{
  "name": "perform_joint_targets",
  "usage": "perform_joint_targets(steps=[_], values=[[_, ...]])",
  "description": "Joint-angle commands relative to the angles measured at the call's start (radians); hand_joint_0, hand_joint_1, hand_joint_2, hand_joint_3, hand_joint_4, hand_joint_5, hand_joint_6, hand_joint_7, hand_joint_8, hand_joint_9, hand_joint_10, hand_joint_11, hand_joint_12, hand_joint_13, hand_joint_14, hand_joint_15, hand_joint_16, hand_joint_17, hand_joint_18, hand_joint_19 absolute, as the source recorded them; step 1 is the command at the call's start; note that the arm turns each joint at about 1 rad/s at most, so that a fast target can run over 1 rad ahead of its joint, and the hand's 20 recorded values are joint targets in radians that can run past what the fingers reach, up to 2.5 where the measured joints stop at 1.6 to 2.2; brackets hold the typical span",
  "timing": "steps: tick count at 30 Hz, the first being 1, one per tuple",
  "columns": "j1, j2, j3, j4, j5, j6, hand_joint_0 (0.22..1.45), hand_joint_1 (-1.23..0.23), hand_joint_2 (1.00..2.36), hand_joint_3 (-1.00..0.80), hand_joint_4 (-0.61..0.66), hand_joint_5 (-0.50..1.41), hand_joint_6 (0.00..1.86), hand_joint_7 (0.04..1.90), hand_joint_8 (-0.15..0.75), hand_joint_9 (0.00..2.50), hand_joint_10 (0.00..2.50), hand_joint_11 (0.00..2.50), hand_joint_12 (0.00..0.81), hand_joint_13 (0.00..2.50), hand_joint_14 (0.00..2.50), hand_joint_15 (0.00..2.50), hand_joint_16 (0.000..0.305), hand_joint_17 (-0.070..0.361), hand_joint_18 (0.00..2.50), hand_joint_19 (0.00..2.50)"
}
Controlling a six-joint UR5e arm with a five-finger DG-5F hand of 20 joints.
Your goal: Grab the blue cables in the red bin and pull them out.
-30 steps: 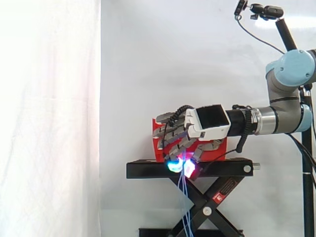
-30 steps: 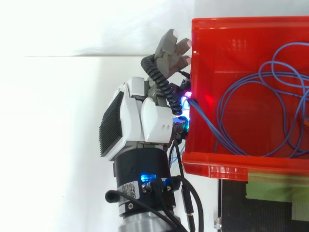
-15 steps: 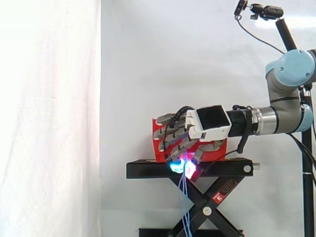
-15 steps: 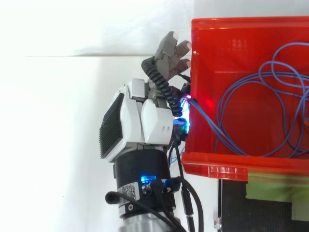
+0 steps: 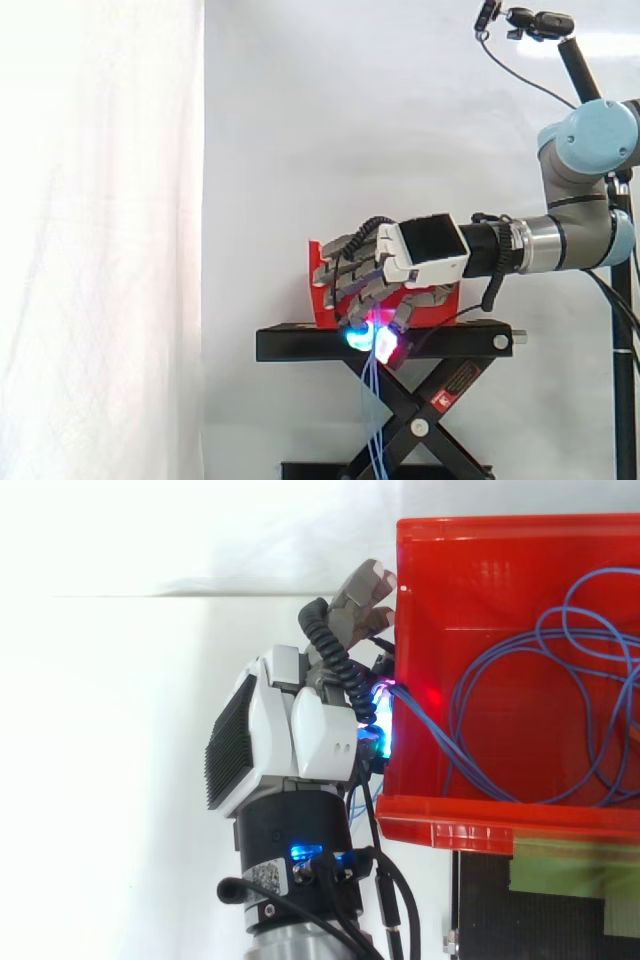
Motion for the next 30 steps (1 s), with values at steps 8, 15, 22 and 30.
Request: perform_joint_targets(steps=[8, 15, 22, 30], values=[[0.019, 0.026, 0.001, -0.026, 0.002, 0.003, 0.92, -0.74, 1.0, -1.0, 0.08, 0.92, 0.83, 0.72, 0.229, 0.89, 0.02, 0.42, 0.299, 0.63, 0.01, 0.24, 0.038, 0.086, 0.47, 0.25], [0.045, 0.051, 0.007, -0.116, 0.005, 0.1, 0.92, -0.74, 1.0, -1.0, 0.08, 0.92, 0.84, 0.71, 0.227, 0.88, 0.02, 0.42, 0.3, 0.63, 0.01, 0.25, 0.038, 0.086, 0.47, 0.25], [0.071, 0.091, 0.007, -0.188, 0.007, 0.241, 0.92, -0.74, 1.0, -1.0, 0.08, 0.92, 0.85, 0.71, 0.229, 0.88, 0.02, 0.43, 0.299, 0.63, 0.01, 0.24, 0.038, 0.086, 0.47, 0.25], [0.093, 0.134, 0.007, -0.309, 0.008, 0.337, 0.92, -0.74, 1.0, -1.0, 0.08, 0.92, 0.84, 0.7, 0.231, 0.88, 0.02, 0.42, 0.298, 0.63, 0.01, 0.25, 0.038, 0.086, 0.47, 0.25]])
